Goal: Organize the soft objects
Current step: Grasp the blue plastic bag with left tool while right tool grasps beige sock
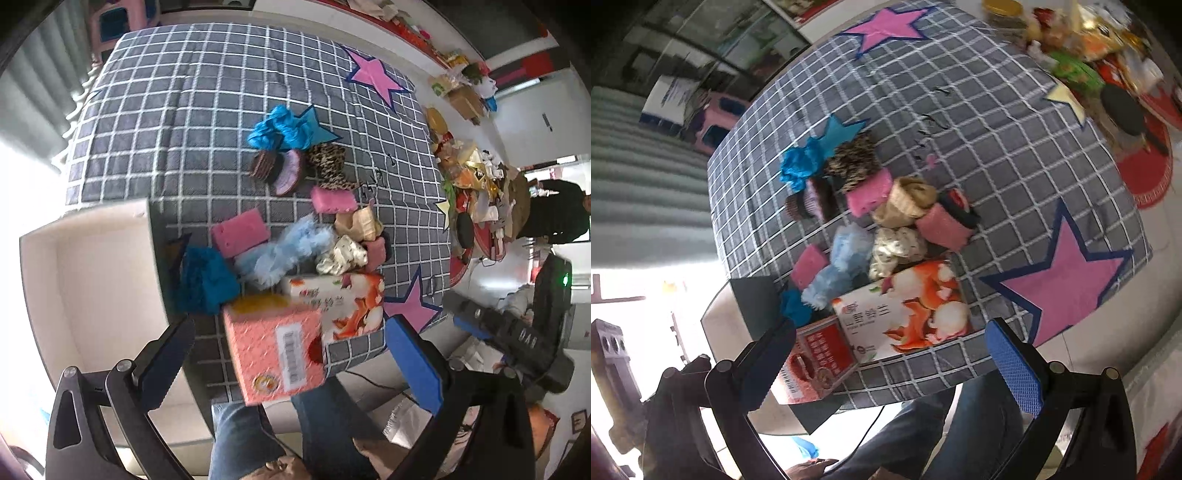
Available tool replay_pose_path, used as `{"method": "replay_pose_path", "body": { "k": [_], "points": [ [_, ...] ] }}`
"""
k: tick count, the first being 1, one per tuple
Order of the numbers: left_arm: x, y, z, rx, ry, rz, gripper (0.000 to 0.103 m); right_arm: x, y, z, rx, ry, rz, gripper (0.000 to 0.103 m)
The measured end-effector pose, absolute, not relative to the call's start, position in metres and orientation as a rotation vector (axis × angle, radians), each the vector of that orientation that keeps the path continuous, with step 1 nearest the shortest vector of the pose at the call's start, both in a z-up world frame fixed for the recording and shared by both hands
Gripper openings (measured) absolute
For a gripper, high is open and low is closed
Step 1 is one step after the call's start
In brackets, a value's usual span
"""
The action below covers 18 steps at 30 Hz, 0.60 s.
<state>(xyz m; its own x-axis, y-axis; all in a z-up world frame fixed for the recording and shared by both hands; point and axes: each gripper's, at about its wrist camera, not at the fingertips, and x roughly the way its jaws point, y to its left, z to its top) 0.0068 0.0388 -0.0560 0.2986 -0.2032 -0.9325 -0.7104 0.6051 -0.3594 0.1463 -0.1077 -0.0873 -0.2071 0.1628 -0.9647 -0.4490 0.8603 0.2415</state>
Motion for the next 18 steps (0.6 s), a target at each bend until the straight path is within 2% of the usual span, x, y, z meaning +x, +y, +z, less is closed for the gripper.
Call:
{"method": "replay_pose_path", "body": {
  "k": [8,18],
  "points": [
    [0.065,0.061,-0.074,-0.941,1.293,0.452,0.103,0.184,-0.122,-0.126,-0.273,1.748,0.536,0.103],
    [0.138,0.111,-0.139,-1.065,1.341,0.555,0.103,0.214,-0.094,-0.187,-0.404,1.792,0.671,0.103]
  ]
}}
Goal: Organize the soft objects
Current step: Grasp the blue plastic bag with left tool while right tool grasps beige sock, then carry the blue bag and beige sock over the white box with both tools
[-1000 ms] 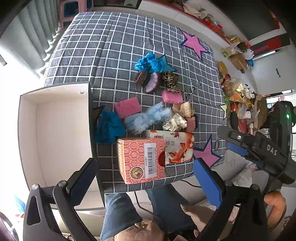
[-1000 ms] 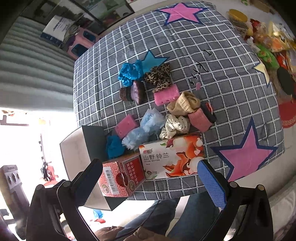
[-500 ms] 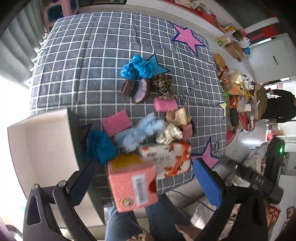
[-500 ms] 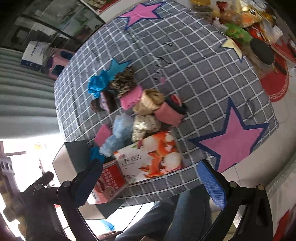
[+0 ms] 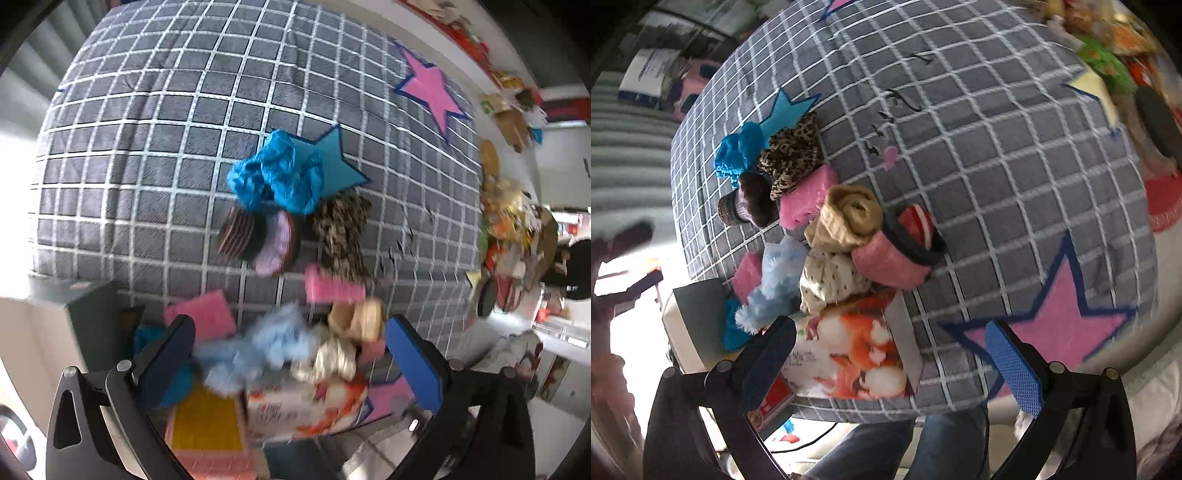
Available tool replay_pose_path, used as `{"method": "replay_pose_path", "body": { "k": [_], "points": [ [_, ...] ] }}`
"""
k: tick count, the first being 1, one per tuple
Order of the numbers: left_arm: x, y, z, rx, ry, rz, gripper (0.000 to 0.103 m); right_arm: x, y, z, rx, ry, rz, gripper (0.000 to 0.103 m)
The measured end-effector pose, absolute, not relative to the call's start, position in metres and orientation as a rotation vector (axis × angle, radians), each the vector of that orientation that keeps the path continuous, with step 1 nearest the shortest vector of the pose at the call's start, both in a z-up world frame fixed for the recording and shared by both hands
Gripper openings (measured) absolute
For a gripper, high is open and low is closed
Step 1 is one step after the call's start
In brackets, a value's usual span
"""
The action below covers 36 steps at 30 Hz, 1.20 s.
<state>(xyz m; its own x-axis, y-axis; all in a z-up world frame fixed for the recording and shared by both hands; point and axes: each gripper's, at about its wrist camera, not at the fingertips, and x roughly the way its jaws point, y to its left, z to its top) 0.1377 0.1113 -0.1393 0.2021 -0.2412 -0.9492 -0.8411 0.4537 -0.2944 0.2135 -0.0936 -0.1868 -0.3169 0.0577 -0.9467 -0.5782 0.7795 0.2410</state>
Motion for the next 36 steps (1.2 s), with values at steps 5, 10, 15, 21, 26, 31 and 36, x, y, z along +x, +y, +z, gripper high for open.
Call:
{"method": "replay_pose_path", "body": {
  "k": [5,10,15,21,26,31,36],
  "points": [
    [0.167,0.133,-0.173,-1.043,1.356,0.623,0.103,0.214,-0.064,-0.209,-0.523,1.741,0.786,0.103],
    [0.183,0.15,-0.206,-1.038,1.38,0.655,0.103,0.216,-0.04,-0.23,-0.53,1.733,0.839,0.103],
    [0.193,0.156,-0.231,-0.955,1.443,0.69,0.102,0.208,-0.017,-0.251,-0.603,1.709,0.873,0.103],
    [0.195,0.167,-0.257,-0.925,1.491,0.738,0.087,0.192,0.005,-0.268,-0.72,1.653,0.904,0.103],
    [0.198,0.176,-0.273,-0.936,1.489,0.708,0.032,0.19,0.012,-0.271,-0.715,1.664,0.916,0.049],
    [0.187,0.184,-0.246,-0.882,1.34,0.702,0.028,0.208,0.007,-0.249,-0.581,1.673,0.967,0.035],
    [0.176,0.183,-0.213,-0.769,1.274,0.701,0.028,0.223,0.005,-0.22,-0.468,1.644,0.988,0.035]
  ]
}}
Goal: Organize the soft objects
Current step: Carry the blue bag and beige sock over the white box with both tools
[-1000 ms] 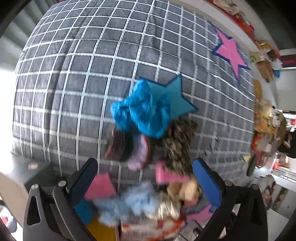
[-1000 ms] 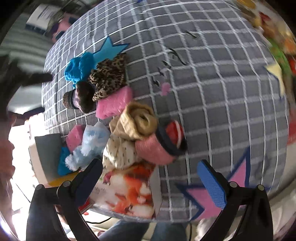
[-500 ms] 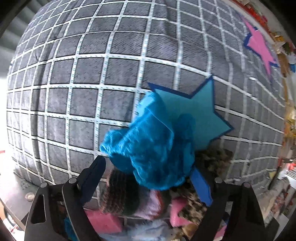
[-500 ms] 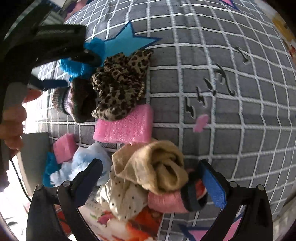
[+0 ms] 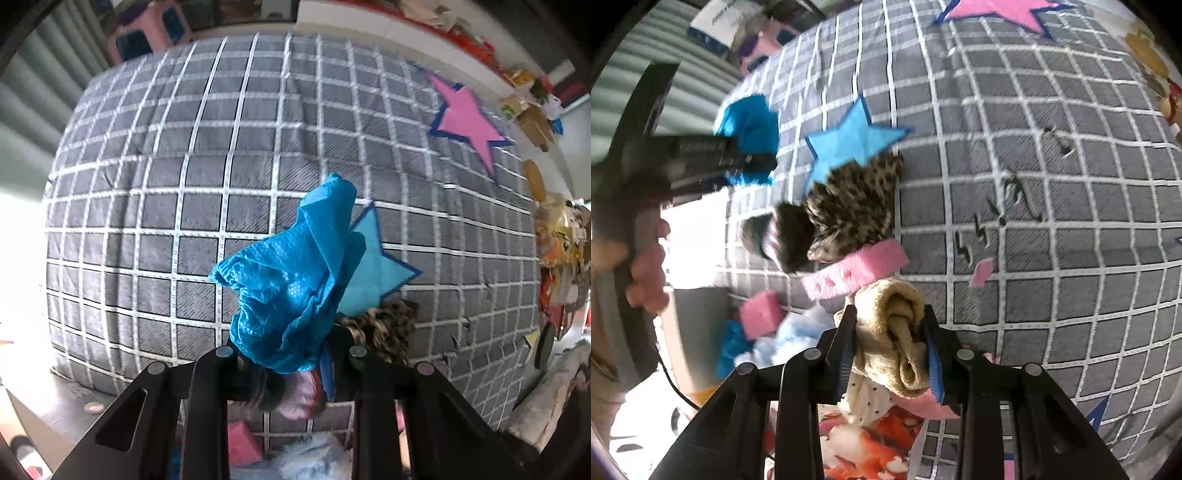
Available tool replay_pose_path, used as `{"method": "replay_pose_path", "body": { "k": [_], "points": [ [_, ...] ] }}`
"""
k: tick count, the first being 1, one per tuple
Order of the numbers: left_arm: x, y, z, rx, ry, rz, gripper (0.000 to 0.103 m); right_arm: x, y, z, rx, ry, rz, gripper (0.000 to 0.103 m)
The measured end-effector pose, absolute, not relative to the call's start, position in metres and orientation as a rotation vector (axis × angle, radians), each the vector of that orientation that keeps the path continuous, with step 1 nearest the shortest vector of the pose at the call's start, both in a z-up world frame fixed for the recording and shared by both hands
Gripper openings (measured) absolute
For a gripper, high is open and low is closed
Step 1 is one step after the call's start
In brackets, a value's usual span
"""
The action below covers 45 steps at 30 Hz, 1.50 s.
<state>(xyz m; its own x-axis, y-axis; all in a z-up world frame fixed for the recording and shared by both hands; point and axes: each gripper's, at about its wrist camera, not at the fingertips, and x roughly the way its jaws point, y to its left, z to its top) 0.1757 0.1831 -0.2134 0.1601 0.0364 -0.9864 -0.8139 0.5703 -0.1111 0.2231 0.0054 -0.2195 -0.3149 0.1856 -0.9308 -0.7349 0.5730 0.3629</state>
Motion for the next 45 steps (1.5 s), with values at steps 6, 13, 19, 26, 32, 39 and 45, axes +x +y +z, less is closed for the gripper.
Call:
{"method": "replay_pose_path", "body": {
  "k": [6,13,19,26,32,39,45],
  "points": [
    [0.15,0.161,-0.168,-0.725,1.243,0.648,0.028,0.224,-0.003,-0.195,-0.443,1.614,1.0,0.035],
    [0.129,0.11,-0.127,-0.673,1.229,0.584,0.028,0.248,-0.045,-0.164,-0.409,1.598,0.992,0.035],
    [0.136,0.022,-0.105,-0.587,1.275,0.551,0.028,0.25,-0.063,-0.144,-0.446,1.567,0.997,0.035],
    [0.114,-0.033,-0.105,-0.572,1.346,0.483,0.028,0.238,-0.094,-0.141,-0.453,1.603,1.027,0.035],
    [0.098,-0.068,-0.107,-0.564,1.392,0.396,0.028,0.22,-0.113,-0.15,-0.473,1.654,1.021,0.035],
    [0.075,-0.093,-0.108,-0.518,1.394,0.264,0.028,0.185,-0.131,-0.148,-0.483,1.671,0.989,0.035],
    [0.035,-0.104,-0.102,-0.499,1.365,0.179,0.028,0.136,-0.143,-0.143,-0.504,1.676,0.951,0.035]
  ]
}}
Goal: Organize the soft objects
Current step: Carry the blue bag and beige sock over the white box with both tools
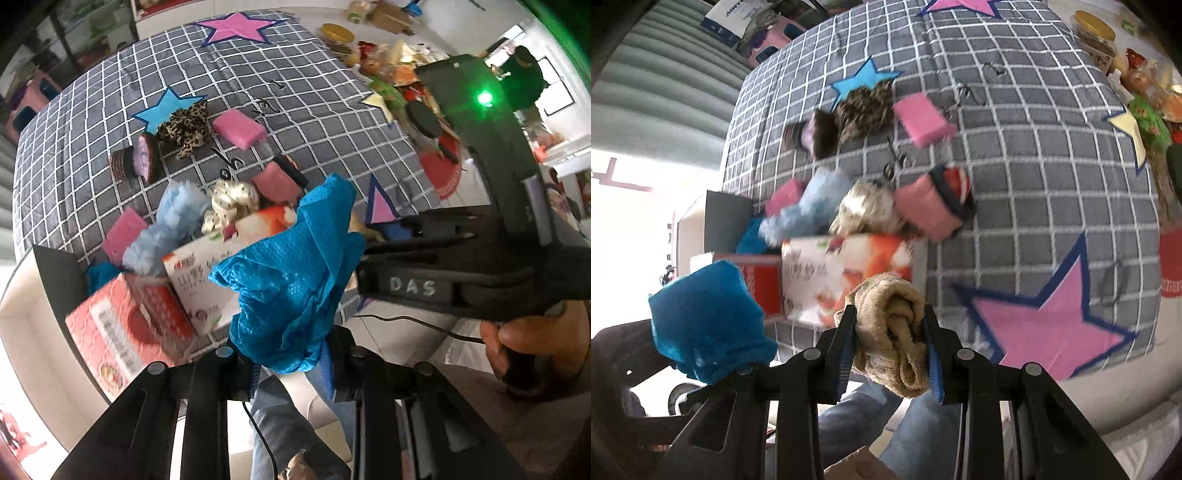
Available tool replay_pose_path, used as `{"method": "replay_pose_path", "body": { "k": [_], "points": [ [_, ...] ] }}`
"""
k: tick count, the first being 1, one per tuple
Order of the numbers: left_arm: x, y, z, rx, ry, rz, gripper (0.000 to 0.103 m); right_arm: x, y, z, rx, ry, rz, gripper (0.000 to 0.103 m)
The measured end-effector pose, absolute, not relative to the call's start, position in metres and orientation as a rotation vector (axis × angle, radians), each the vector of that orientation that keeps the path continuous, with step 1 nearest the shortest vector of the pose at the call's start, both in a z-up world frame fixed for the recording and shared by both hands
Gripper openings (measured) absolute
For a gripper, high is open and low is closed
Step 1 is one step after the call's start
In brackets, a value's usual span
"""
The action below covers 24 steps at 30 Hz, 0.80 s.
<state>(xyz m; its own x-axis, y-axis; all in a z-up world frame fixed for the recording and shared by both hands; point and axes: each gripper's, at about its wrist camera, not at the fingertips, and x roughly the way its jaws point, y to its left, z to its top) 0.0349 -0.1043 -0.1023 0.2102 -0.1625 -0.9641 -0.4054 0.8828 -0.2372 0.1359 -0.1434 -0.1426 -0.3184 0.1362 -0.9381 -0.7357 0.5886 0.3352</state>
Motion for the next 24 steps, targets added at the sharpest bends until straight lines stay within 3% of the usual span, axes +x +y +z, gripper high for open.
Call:
{"method": "replay_pose_path", "body": {
  "k": [11,24],
  "points": [
    [-0.04,-0.095,-0.081,-0.48,1.269,0.2,0.028,0.047,-0.138,-0.117,-0.559,1.617,0.987,0.035],
    [-0.151,-0.038,-0.067,-0.654,1.152,0.521,0.028,-0.036,-0.081,-0.092,-0.713,1.51,1.205,0.035]
  ]
}}
